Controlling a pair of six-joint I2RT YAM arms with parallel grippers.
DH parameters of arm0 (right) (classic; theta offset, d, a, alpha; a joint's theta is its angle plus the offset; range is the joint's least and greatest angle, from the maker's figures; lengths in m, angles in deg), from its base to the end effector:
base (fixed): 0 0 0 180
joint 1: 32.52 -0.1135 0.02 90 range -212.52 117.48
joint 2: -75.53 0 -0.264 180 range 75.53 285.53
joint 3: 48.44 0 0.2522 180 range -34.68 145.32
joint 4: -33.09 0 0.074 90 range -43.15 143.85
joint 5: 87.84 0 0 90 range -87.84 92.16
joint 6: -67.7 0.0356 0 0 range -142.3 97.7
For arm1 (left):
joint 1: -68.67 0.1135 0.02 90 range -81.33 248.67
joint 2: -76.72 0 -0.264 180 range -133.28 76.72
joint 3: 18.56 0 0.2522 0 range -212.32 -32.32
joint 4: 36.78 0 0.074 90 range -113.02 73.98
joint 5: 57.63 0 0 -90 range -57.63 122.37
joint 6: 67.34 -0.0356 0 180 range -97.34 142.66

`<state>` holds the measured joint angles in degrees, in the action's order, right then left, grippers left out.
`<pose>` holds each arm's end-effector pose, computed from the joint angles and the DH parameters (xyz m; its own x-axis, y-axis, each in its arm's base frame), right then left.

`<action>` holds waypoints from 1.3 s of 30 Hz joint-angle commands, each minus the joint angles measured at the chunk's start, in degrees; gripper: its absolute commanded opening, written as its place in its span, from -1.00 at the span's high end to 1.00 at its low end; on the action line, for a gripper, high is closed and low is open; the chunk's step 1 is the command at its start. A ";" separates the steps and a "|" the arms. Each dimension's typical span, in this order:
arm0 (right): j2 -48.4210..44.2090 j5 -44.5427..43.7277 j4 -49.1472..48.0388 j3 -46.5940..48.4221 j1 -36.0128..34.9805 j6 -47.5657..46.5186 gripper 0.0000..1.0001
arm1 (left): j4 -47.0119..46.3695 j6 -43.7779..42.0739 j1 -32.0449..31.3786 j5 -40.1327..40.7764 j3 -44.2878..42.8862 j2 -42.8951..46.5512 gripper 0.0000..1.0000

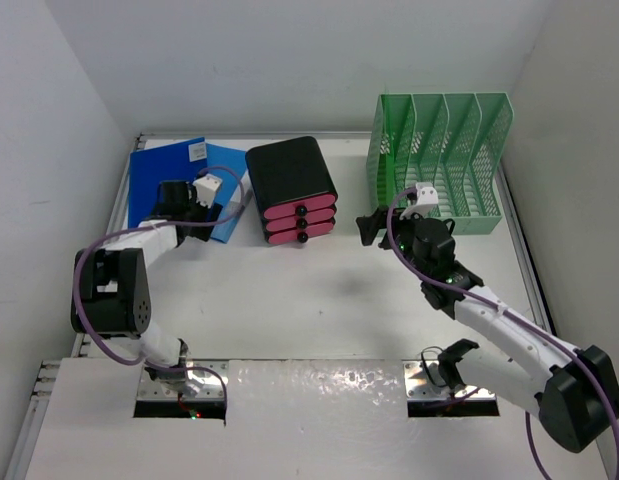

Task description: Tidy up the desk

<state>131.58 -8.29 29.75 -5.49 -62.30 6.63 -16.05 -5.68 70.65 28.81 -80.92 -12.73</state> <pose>0.1990 0.1065 0.2569 -0.2900 0.3822 -0.8774 -0.2205 0.8655 0.4498 0.3154 0.0087 0.1815 -0.6484 0.4517 -0.6128 0.3579 0.8913 0.2782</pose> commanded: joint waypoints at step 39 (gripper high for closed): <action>-3.84 -3.17 -4.87 -1.24 -0.19 -4.41 -0.60 | -50.55 -24.49 -5.49 13.30 10.72 -13.46 -0.05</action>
<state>128.67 -10.89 27.56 -6.23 -62.30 3.13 -61.08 -32.39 66.02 37.86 -67.91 -24.38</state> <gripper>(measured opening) 0.798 0.526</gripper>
